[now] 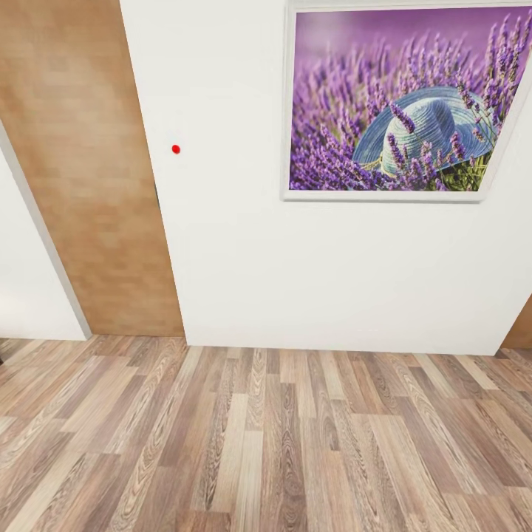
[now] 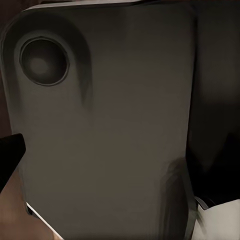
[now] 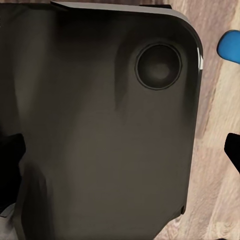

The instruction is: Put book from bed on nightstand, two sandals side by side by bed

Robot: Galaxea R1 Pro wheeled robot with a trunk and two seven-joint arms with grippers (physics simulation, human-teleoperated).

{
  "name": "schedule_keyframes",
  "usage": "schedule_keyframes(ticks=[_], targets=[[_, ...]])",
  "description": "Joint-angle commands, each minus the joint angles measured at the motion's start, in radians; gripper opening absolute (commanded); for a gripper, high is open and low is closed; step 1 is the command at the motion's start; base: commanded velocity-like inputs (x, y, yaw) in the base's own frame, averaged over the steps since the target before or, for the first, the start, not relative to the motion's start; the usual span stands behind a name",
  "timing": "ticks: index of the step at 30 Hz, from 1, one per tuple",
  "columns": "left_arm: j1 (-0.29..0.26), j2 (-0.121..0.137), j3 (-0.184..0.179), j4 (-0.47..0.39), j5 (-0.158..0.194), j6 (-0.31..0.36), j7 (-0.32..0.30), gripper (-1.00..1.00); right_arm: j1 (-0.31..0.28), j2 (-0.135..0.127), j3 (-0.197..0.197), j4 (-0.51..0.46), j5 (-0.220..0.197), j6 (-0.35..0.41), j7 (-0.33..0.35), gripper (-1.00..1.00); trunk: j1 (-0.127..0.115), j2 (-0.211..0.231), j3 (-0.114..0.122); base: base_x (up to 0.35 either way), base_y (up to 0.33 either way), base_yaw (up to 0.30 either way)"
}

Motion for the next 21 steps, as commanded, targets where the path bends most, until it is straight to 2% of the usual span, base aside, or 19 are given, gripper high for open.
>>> schedule_keyframes(ticks=[1, 21], targets=[[-0.001, 0.000, 0.000, 0.001, 0.000, -0.004, 0.000, 1.00, 0.000, 0.000, -0.001, 0.000, 0.000, -0.003, 0.000, 1.00, 0.000, 0.000, -0.001, 0.000, 0.000, 0.000], [-0.001, 0.001, 0.002, 0.001, 0.001, -0.003, 0.001, 1.00, 0.000, 0.001, -0.002, -0.004, -0.001, -0.003, 0.000, 1.00, 0.000, 0.000, -0.001, 0.000, 0.000, 0.000]])
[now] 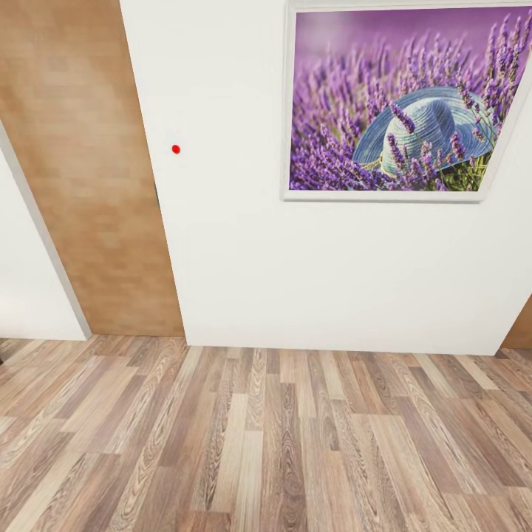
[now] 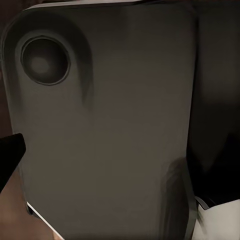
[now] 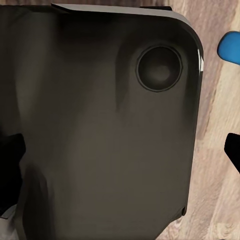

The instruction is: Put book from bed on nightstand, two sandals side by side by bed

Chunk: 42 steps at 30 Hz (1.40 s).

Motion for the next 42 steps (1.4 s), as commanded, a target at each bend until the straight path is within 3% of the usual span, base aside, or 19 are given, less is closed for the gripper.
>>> schedule_keyframes(ticks=[1, 42], targets=[[-0.001, 0.000, 0.000, 0.001, 0.000, -0.004, 0.000, 1.00, 0.000, 0.000, -0.001, 0.000, 0.000, -0.002, 0.000, 1.00, 0.000, 0.000, -0.001, 0.000, 0.000, 0.000], [-0.001, 0.000, -0.003, 0.000, -0.001, -0.005, -0.002, 1.00, 0.000, 0.001, 0.000, 0.001, -0.001, -0.003, 0.000, 1.00, 0.000, 0.000, -0.001, 0.000, 0.000, 0.000]])
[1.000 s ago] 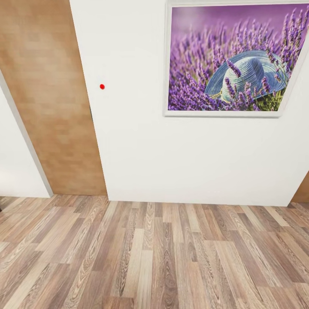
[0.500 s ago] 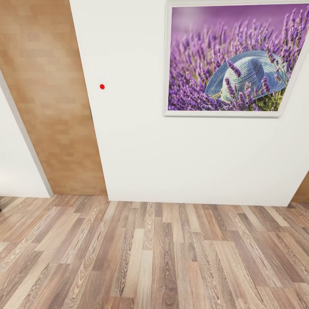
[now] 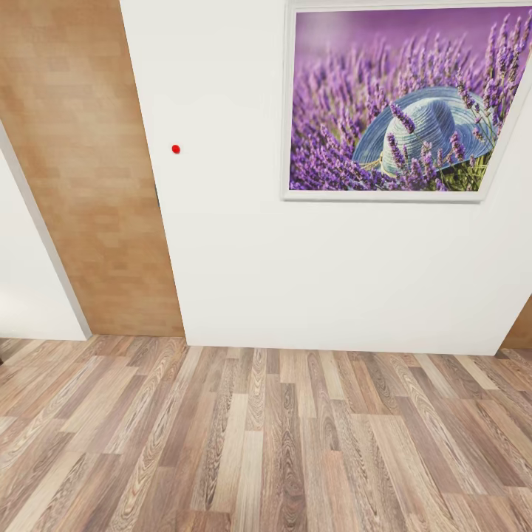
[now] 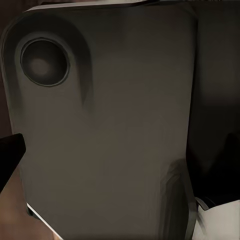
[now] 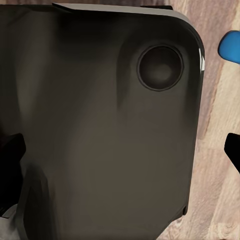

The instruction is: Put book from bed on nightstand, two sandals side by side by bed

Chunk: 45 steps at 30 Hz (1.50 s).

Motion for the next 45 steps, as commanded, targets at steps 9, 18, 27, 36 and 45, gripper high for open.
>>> schedule_keyframes(ticks=[9, 18, 27, 36, 45], targets=[[-0.001, 0.000, -0.002, 0.001, -0.001, -0.015, -0.001, 1.00, 0.000, -0.001, 0.000, 0.002, 0.000, -0.003, 0.000, 1.00, 0.000, 0.000, -0.001, 0.000, 0.000, 0.000], [-0.001, 0.000, -0.003, 0.001, -0.003, -0.030, -0.023, 1.00, 0.000, 0.000, 0.000, 0.005, -0.002, -0.002, 0.000, 1.00, 0.000, 0.000, -0.001, 0.000, 0.000, 0.000], [-0.001, 0.000, -0.003, 0.001, -0.003, -0.033, -0.034, 1.00, 0.000, 0.001, 0.000, 0.006, -0.003, -0.002, 0.000, 1.00, 0.000, 0.000, -0.001, 0.000, 0.000, 0.000], [-0.001, -0.001, -0.003, 0.001, -0.003, -0.032, -0.037, 1.00, 0.000, 0.001, 0.000, 0.006, -0.002, -0.002, 0.000, 1.00, 0.000, 0.000, -0.001, 0.021, 0.000, 0.000], [-0.001, -0.003, -0.002, 0.001, -0.003, -0.032, -0.037, 1.00, 0.000, 0.001, -0.002, 0.002, -0.001, 0.001, -0.006, 1.00, 0.000, 0.000, -0.001, 0.146, 0.000, 0.000]])
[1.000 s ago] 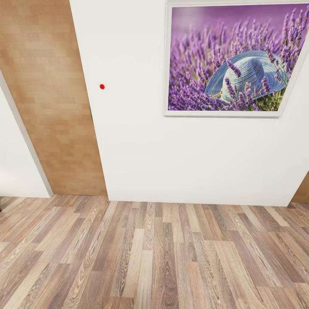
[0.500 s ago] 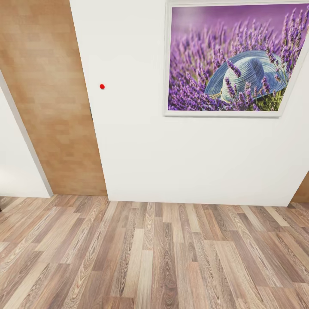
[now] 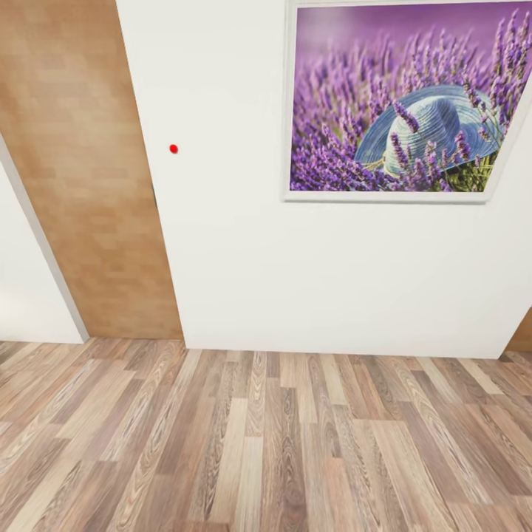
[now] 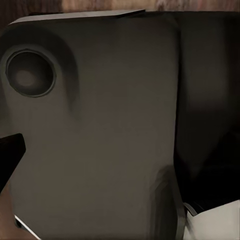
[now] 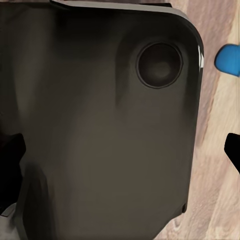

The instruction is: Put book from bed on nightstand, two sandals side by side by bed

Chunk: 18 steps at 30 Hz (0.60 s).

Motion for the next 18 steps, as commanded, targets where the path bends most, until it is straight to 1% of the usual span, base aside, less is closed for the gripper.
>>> schedule_keyframes(ticks=[1, 9, 18], targets=[[-0.001, 0.000, 0.000, 0.001, 0.000, -0.004, -0.002, 1.00, 0.000, 0.001, 0.000, -0.001, 0.001, -0.003, 0.000, 1.00, 0.000, 0.000, -0.001, 0.082, 0.000, 0.000], [-0.001, 0.000, -0.002, 0.001, 0.000, -0.004, -0.002, 1.00, 0.000, 0.007, 0.007, -0.006, 0.005, -0.004, 0.000, 1.00, 0.000, 0.000, -0.001, 0.039, 0.000, 0.000], [-0.001, 0.000, -0.002, 0.001, 0.000, -0.004, -0.002, 1.00, 0.000, 0.006, 0.004, -0.008, 0.004, -0.005, 0.000, 1.00, 0.000, 0.000, -0.001, 0.008, 0.000, 0.000]])
